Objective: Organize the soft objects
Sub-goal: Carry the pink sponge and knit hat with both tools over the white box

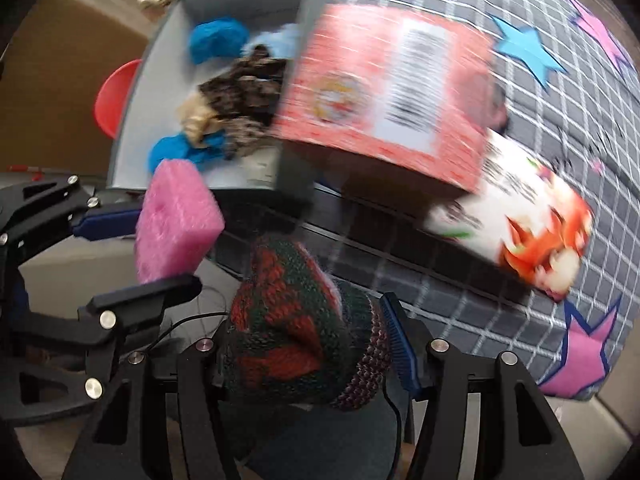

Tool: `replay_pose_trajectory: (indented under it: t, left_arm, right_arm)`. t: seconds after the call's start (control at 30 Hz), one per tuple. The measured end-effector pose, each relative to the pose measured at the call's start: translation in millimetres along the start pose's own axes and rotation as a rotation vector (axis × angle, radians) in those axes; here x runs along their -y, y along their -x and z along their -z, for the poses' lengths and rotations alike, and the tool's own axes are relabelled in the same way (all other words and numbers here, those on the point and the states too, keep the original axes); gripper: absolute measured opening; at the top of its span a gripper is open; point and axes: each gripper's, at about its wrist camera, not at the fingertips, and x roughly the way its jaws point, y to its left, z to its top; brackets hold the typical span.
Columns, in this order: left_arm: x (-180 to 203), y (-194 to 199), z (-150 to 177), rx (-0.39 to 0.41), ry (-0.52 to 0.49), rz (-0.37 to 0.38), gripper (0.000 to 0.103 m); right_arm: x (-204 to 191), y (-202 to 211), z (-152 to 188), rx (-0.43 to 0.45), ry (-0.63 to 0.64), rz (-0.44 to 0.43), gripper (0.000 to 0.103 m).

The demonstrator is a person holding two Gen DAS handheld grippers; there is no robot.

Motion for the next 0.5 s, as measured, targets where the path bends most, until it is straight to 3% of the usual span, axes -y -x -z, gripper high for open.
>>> replay_pose_trajectory:
  t: [0.5]
  left_arm:
    - [-98,50,-4,0.212,0.352,-0.087,0.046]
  right_arm:
    - [-67,17,-50,0.048,0.177,-0.045,0.060]
